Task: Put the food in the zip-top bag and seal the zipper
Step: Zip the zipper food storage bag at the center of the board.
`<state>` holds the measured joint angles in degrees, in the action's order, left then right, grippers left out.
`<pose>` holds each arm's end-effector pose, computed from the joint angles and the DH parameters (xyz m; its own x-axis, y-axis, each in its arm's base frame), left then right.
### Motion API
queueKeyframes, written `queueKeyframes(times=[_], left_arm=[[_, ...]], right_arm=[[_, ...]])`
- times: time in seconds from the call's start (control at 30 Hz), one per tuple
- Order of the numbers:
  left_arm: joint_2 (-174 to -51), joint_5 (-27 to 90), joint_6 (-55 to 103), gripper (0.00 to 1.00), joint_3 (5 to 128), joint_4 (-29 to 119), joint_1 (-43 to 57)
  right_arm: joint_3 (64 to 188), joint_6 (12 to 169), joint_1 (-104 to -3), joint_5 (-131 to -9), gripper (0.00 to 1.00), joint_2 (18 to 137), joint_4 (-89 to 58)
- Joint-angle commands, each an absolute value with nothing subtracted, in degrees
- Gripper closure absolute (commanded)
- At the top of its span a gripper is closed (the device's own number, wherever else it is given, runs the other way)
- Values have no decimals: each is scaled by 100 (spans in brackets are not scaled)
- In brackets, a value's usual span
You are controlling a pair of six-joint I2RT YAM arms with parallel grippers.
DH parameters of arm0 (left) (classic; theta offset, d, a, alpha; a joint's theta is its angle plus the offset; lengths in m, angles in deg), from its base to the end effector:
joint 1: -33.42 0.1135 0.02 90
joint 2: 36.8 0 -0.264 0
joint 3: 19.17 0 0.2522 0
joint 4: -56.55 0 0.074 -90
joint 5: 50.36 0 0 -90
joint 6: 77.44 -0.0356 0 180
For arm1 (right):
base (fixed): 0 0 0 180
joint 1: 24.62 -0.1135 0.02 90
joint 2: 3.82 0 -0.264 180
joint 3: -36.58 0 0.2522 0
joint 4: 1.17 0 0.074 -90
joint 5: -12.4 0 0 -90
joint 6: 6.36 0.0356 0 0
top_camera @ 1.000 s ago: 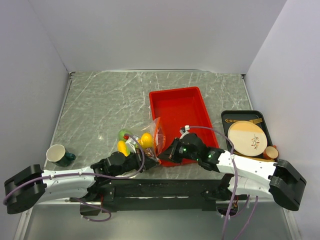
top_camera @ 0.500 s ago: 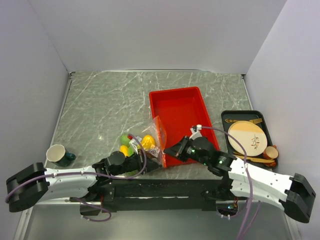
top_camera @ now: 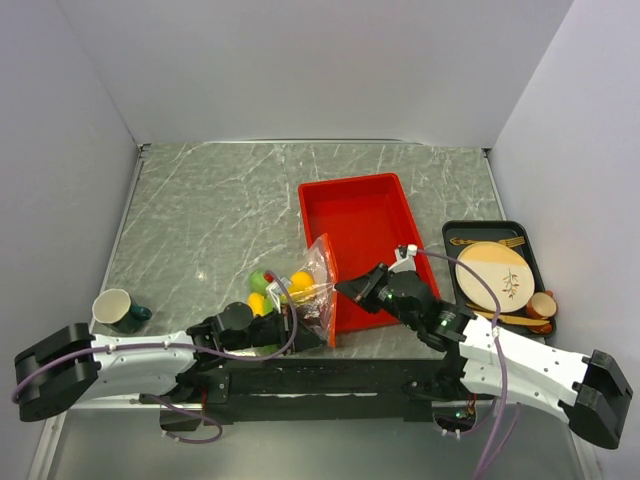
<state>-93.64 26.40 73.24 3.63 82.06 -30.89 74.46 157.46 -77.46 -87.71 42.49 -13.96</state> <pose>0.0759 -0.1766 0.1772 -0.8819 -0.1245 -0.4547 0.4216 0.2232 -0.8789 0.1190 0.1467 0.2280 -0.7195 0.6160 -0.3208 0.0189 0.4791 0.8776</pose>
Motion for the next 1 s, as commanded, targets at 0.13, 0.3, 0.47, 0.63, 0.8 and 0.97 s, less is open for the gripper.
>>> queueKeyframes(times=[0.13, 0.3, 0.47, 0.63, 0.8, 0.97], left_arm=[[-8910, 2522, 7434, 99, 224, 7901, -3179], [-8707, 2707, 7426, 99, 198, 7655, -3179], [-8698, 2751, 7496, 99, 128, 7619, -3171], [-8716, 2856, 7566, 99, 75, 7689, -3171], [-8681, 2944, 7557, 99, 75, 7663, -3171], [-8628, 3084, 7566, 99, 84, 7549, -3171]], right_arm=[[8267, 15211, -7015, -8904, 100, 4882, -984], [8654, 14789, -6646, -8482, 99, 5488, -791], [9023, 14403, -6189, -7885, 99, 6025, -624], [9533, 14148, -5934, -7453, 99, 6701, -483], [9893, 14042, -5819, -7198, 99, 7194, -395], [10052, 13971, -5775, -7031, 99, 7545, -325]])
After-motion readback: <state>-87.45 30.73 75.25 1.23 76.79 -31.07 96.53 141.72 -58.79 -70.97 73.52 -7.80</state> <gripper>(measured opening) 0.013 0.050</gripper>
